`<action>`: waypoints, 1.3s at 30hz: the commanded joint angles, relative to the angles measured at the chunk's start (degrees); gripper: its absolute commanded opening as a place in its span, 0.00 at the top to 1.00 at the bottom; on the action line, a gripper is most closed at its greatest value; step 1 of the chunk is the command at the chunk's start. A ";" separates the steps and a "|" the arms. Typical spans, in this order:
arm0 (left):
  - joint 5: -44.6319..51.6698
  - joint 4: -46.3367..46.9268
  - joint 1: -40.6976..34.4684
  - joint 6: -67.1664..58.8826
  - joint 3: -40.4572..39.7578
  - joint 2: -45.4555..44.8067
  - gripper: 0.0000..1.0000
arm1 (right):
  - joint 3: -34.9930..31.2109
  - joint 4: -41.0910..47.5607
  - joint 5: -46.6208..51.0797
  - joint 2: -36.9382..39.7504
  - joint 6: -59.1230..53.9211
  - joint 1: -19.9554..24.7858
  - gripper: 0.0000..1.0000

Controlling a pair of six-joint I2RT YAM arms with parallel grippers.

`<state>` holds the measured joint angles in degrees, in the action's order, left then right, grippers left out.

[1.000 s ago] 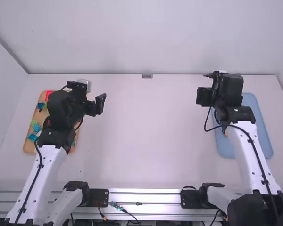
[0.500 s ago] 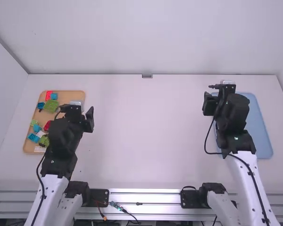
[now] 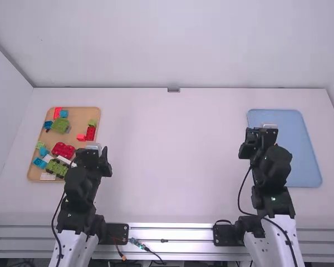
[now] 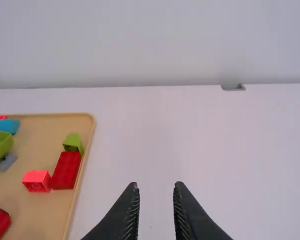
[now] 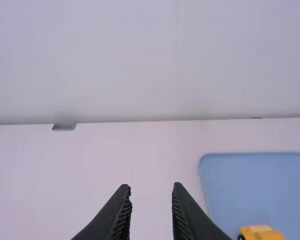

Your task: Assemble lego blocks to make yellow taxi

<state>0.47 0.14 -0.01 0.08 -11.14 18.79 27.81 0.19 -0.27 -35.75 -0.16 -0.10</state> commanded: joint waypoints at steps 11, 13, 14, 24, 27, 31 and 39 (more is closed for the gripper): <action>-0.47 -0.14 0.01 -0.08 11.07 -11.29 1.00 | -14.78 -0.19 0.27 14.85 0.16 0.10 1.00; -0.47 -0.14 0.01 -0.08 11.14 -12.79 1.00 | -16.91 -0.19 0.27 16.98 0.16 0.10 1.00; -0.47 -0.14 0.01 -0.08 11.14 -13.15 1.00 | -17.42 -0.19 0.27 17.49 0.16 0.10 1.00; -0.47 -0.14 0.01 -0.08 11.14 -18.79 1.00 | -25.80 -0.19 0.27 25.87 0.16 0.10 1.00; -0.47 -0.14 0.01 -0.08 11.14 -18.79 1.00 | -27.81 -0.19 0.27 28.18 0.16 0.10 1.00; -0.47 -0.14 0.01 -0.08 11.14 -18.79 1.00 | -27.81 -0.19 0.27 30.85 0.16 0.10 1.00; -0.47 -0.14 0.01 -0.08 11.14 -18.79 1.00 | -27.81 -0.19 0.27 35.28 0.16 0.10 1.00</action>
<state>0.12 -0.12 -0.01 0.08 -0.64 0.47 0.73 -0.25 -0.12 -1.58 -0.19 -0.10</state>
